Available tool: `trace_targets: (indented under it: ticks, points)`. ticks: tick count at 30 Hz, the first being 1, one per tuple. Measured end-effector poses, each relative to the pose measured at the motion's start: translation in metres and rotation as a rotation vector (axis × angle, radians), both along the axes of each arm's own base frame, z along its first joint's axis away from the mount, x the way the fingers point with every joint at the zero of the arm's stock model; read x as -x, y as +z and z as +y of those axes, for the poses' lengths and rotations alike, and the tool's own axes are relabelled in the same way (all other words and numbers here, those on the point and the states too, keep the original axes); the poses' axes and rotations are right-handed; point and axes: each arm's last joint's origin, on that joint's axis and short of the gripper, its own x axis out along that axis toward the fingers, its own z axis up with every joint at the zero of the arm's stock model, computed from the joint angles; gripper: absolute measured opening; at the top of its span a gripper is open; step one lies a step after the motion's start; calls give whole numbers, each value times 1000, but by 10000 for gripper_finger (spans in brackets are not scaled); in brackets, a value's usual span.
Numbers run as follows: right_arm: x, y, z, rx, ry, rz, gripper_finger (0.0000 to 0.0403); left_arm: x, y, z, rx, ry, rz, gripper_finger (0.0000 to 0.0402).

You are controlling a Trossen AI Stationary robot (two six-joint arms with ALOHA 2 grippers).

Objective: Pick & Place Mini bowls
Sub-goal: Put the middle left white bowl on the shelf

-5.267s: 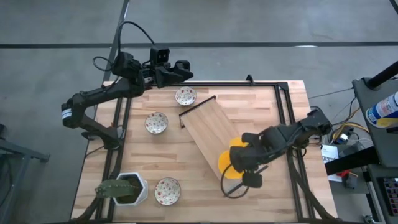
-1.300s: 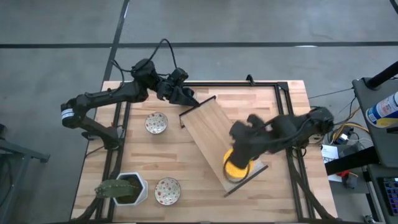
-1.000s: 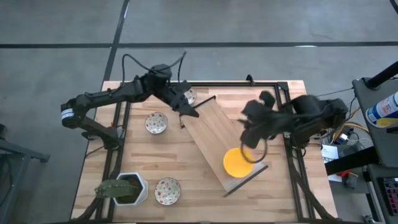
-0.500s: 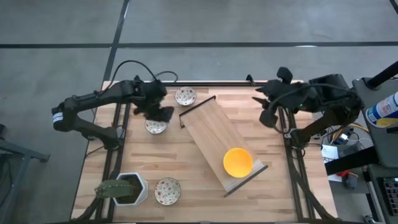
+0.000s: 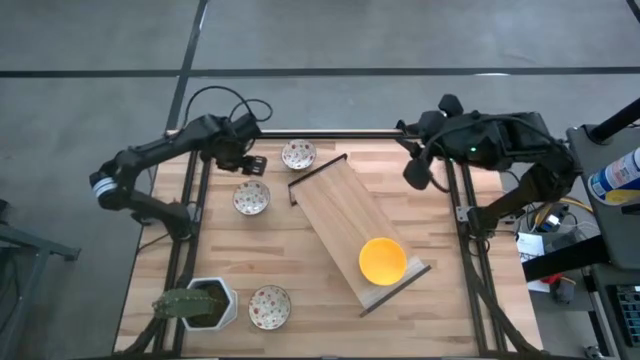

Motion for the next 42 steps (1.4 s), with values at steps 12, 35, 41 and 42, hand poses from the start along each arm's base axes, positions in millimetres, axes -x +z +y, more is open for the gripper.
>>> trace_targets:
  ticks: [12, 35, 41, 42]
  points:
    - [-46, -22, -6, -44, -77, 41, 120, -2, -67, 17, 47, -150, 161, 181]
    - [-42, -19, -39, 36, -133, 103, 112, -18, -97, 24, 204, -198, 126, 12]
    - [-41, -19, -43, 34, -153, 105, 106, -14, -75, 21, 153, -190, 83, 5]
    - [-41, -19, -44, 34, -153, 105, 105, -12, -69, 19, 143, -188, 72, 4]
